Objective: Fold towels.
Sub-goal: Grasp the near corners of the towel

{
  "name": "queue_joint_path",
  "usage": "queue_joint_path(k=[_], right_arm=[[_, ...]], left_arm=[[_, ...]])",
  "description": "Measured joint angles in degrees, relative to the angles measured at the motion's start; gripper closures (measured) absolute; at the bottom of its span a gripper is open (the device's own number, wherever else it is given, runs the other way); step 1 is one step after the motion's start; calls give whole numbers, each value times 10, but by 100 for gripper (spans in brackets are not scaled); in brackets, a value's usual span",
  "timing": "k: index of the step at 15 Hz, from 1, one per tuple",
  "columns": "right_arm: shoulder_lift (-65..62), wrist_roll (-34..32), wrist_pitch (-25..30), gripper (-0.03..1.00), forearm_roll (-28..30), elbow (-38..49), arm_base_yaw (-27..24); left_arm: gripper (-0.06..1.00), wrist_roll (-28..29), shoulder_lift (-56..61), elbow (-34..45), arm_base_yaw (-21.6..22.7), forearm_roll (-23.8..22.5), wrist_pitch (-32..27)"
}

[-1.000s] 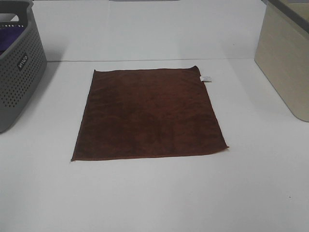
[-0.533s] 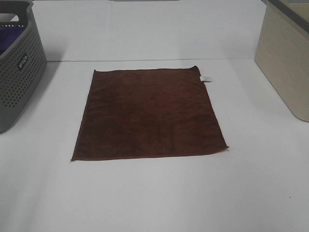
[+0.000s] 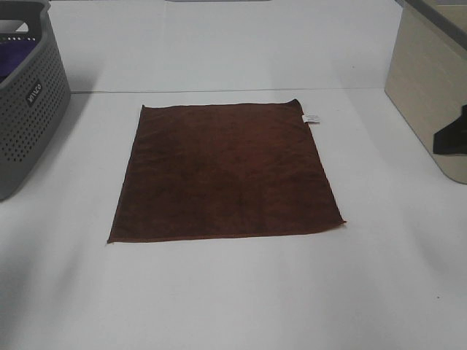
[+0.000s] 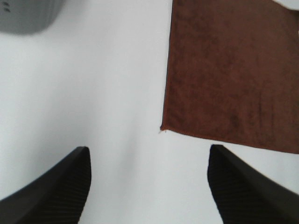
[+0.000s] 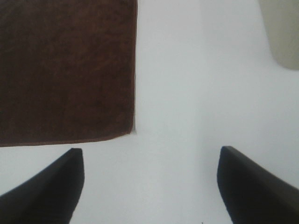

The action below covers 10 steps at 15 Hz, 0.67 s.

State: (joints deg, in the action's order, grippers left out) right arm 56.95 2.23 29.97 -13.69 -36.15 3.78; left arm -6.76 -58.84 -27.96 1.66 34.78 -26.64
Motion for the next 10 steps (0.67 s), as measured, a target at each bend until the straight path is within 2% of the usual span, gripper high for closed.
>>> queue_joint_path(k=[3,5,7,10], right_arm=[[152,32,25,21,-41,-53,0],[239,82,56,21,-95,-92,0],[323,151,87,21,-160,-135,0],[407,201,132,21,-187,-187,0]], left_arm=[[27,-84,-152,-30,0,69,1],[27,-136,-238,-58,0,123,-3],[27,-214,-326,-105,0,199,-31],[27,-309,-412,-143,4,289,-83]])
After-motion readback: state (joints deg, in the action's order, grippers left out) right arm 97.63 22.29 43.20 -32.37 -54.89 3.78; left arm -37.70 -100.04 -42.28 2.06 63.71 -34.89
